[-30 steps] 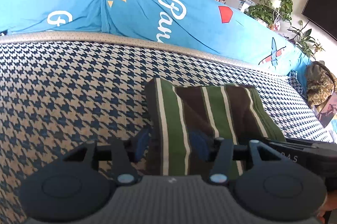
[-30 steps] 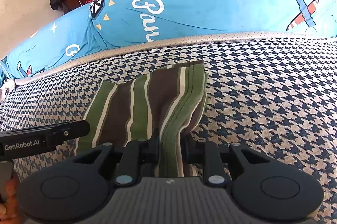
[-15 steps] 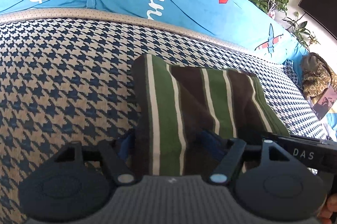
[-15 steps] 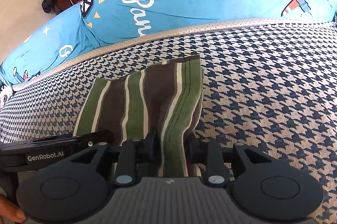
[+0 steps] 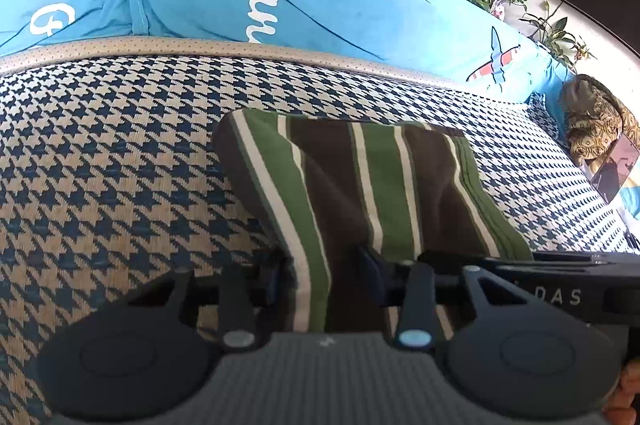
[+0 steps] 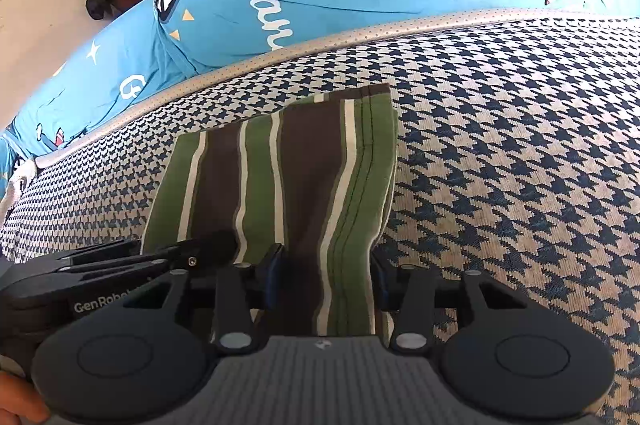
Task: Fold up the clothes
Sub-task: 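Lift the folded striped shirt with both grippers and shift it slightly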
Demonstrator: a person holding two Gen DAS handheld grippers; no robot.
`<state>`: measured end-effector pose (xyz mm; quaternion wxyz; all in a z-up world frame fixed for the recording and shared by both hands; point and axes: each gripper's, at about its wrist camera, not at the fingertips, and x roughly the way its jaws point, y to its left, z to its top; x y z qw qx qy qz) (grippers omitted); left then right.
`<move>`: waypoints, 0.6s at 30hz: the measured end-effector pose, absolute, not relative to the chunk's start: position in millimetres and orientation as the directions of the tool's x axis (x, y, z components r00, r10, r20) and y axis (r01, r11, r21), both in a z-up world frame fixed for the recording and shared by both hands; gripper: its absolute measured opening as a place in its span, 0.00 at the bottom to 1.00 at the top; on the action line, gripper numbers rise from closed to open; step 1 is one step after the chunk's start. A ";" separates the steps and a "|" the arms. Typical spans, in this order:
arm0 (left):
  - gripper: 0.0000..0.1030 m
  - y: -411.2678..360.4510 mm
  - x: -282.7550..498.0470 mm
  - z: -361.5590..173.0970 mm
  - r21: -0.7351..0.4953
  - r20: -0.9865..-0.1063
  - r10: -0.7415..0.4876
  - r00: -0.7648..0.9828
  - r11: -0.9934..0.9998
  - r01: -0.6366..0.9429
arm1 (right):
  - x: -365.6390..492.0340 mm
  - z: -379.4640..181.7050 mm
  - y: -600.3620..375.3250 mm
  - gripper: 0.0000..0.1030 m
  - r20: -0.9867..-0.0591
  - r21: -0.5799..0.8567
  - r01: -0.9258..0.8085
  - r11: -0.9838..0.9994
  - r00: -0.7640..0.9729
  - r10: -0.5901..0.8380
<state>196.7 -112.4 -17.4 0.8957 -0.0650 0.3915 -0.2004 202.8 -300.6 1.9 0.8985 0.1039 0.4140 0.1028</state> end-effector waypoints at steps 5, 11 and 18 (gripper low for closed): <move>0.20 -118.2 187.2 -7.3 -0.221 -0.656 -0.374 0.655 0.926 0.307 | 199.1 8.1 -300.9 0.22 -0.697 0.269 -0.114 0.956 0.662 0.275; 0.20 -129.8 175.2 8.8 -0.125 -0.614 -0.321 0.722 0.942 0.312 | 191.6 20.7 -294.3 0.21 -0.648 0.198 -0.158 0.967 0.720 0.251; 0.20 -133.3 166.7 24.8 -0.085 -0.565 -0.292 0.771 0.951 0.298 | 186.9 36.4 -293.2 0.21 -0.589 0.174 -0.185 0.967 0.768 0.253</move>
